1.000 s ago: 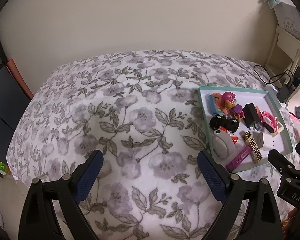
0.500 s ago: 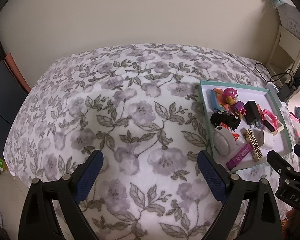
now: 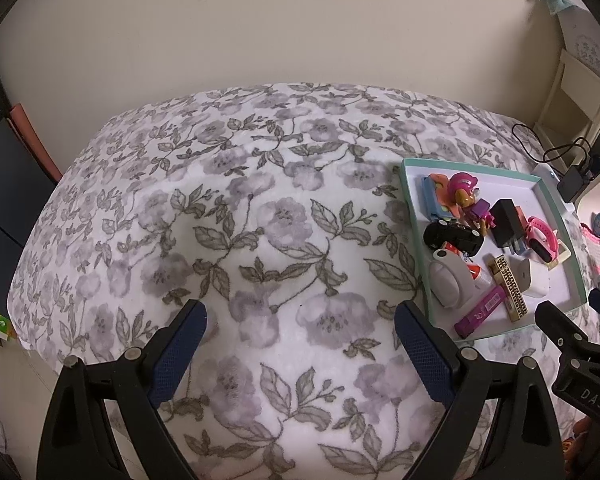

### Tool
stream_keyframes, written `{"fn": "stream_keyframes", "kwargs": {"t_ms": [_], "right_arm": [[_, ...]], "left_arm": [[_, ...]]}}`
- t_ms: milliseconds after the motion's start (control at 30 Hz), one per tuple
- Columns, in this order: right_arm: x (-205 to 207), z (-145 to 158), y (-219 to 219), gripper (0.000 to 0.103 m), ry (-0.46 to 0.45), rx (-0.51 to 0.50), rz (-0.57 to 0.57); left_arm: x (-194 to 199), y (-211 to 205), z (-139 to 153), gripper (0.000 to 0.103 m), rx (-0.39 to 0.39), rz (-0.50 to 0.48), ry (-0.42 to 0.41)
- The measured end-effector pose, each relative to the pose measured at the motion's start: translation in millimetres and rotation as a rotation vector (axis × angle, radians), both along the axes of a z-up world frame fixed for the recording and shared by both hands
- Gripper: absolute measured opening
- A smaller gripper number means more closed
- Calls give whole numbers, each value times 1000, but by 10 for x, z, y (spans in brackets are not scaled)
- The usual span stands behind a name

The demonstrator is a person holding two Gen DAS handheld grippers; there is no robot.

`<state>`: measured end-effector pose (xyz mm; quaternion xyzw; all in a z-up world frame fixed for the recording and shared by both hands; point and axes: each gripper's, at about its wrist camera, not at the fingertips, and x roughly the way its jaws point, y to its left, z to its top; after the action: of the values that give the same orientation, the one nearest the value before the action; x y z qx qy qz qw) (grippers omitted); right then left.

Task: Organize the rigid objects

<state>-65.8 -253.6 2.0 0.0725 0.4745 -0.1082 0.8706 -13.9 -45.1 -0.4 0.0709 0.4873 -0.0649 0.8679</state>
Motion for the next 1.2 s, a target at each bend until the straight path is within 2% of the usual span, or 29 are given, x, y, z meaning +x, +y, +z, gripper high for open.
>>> {"fn": "stream_keyframes", "kwargs": {"t_ms": [1200], "right_arm": [[11, -33, -5, 103, 17, -5, 12]], "left_arm": [[-22, -45, 26, 95, -14, -25, -2]]}}
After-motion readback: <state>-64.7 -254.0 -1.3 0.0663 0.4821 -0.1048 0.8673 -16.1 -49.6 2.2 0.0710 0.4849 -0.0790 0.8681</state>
